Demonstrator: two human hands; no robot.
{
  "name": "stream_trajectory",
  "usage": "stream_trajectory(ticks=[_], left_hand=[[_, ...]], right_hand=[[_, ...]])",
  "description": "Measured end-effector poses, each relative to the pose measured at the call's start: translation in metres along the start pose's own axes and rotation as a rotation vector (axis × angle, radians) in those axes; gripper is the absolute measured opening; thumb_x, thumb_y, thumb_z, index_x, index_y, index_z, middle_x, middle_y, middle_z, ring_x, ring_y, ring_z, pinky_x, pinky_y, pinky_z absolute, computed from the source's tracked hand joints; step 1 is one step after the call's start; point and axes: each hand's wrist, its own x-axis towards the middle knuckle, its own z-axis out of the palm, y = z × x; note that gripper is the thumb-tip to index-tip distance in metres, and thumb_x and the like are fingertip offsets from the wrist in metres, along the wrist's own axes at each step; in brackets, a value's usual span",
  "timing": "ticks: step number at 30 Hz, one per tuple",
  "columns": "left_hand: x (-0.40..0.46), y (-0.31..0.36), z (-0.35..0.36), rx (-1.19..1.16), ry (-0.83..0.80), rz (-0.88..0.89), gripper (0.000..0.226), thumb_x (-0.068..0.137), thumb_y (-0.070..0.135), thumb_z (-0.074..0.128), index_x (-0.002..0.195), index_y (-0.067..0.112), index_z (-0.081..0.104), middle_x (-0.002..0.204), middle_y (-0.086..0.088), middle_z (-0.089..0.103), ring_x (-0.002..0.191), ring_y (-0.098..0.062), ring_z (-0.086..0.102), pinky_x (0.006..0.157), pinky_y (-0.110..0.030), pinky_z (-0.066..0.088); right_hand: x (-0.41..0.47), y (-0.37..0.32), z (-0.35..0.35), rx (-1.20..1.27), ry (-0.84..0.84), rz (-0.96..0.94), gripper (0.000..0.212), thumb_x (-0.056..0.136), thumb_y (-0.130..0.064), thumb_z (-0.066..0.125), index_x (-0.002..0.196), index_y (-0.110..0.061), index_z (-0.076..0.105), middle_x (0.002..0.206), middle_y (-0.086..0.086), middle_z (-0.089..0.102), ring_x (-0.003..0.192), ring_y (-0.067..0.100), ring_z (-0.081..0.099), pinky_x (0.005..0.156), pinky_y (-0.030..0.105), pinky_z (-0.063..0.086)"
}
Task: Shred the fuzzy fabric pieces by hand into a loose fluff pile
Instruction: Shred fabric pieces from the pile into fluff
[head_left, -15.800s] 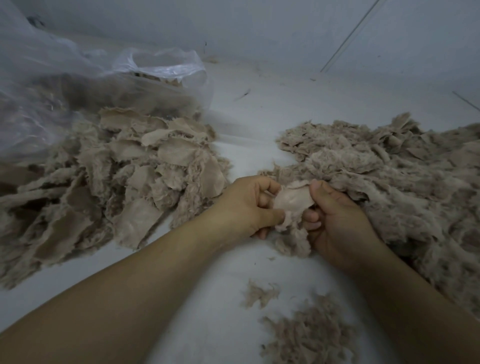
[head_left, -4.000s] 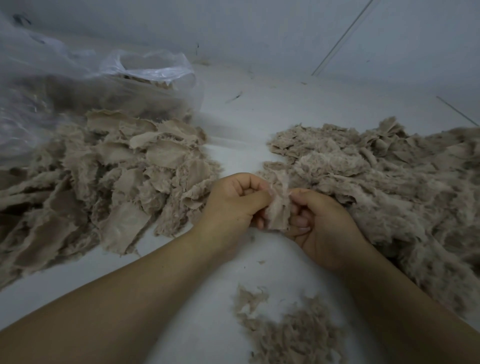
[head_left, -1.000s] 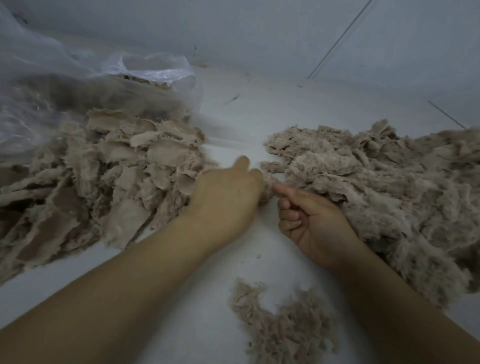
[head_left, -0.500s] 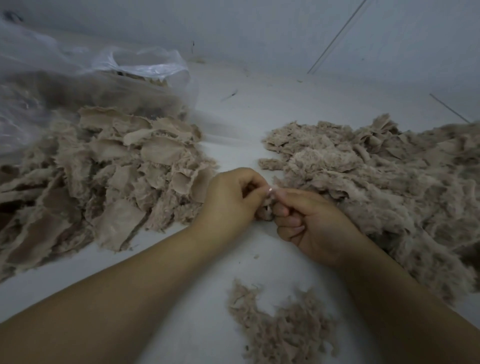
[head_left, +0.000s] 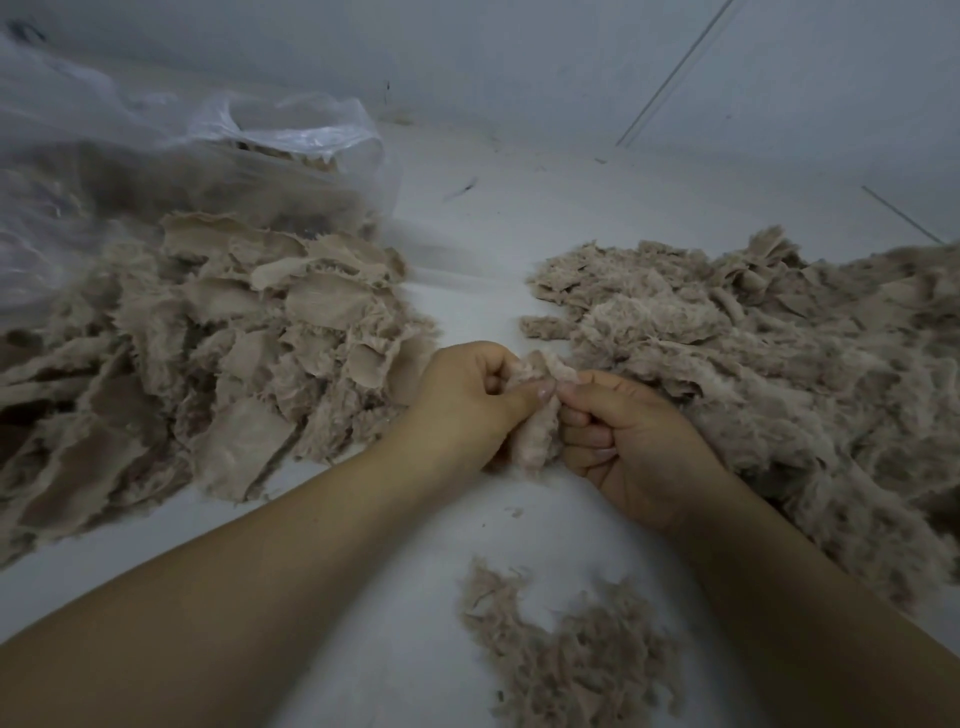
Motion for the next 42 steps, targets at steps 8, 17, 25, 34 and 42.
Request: stream_trajectory(ticks=[8, 17, 25, 34, 42], left_hand=[[0.011, -0.014, -0.011, 0.253, 0.209, 0.159, 0.02, 0.088, 0.002, 0.065, 0.072, 0.014, 0.066, 0.069, -0.018, 0.065, 0.063, -0.038, 0.066, 0.054, -0.054, 0.057], [0.012, -0.002, -0.023, 0.814, 0.085, 0.211, 0.02, 0.079, -0.007, 0.057, 0.079, 0.001, 0.075, 0.072, -0.018, 0.071, 0.067, -0.031, 0.068, 0.065, -0.038, 0.057], [0.011, 0.001, -0.032, 1.194, 0.002, 0.279, 0.013, 0.075, -0.002, 0.059, 0.077, 0.003, 0.07, 0.072, -0.008, 0.051, 0.08, -0.032, 0.059, 0.074, -0.042, 0.048], [-0.011, 0.011, -0.015, 0.695, 0.104, 0.371, 0.028, 0.071, 0.031, 0.055, 0.091, 0.02, 0.07, 0.09, 0.006, 0.058, 0.078, -0.023, 0.062, 0.069, -0.042, 0.054], [0.0, -0.003, -0.003, 0.423, 0.02, 0.193, 0.04, 0.08, 0.017, 0.078, 0.053, 0.021, 0.049, 0.045, 0.011, 0.047, 0.045, -0.007, 0.044, 0.05, -0.025, 0.039]], right_hand=[[0.002, -0.002, -0.004, 0.055, 0.002, 0.002, 0.015, 0.077, -0.014, 0.059, 0.074, -0.014, 0.044, 0.053, -0.004, 0.044, 0.036, 0.0, 0.027, 0.033, 0.011, 0.021], [-0.001, -0.004, -0.005, 0.146, 0.026, 0.043, 0.027, 0.099, -0.01, 0.043, 0.072, -0.016, 0.045, 0.05, -0.004, 0.041, 0.033, 0.0, 0.027, 0.032, 0.011, 0.019], [-0.004, -0.004, -0.006, 0.174, 0.057, 0.038, 0.03, 0.102, -0.013, 0.039, 0.072, -0.016, 0.044, 0.048, -0.005, 0.041, 0.032, 0.0, 0.027, 0.032, 0.011, 0.018], [-0.006, -0.002, -0.003, 0.078, 0.038, -0.026, 0.033, 0.102, -0.01, 0.041, 0.07, -0.014, 0.046, 0.051, -0.004, 0.042, 0.034, 0.0, 0.026, 0.032, 0.011, 0.02], [-0.004, -0.003, -0.003, -0.014, 0.023, -0.033, 0.026, 0.088, -0.025, 0.059, 0.064, -0.015, 0.056, 0.049, -0.004, 0.043, 0.033, 0.001, 0.028, 0.032, 0.013, 0.022]])
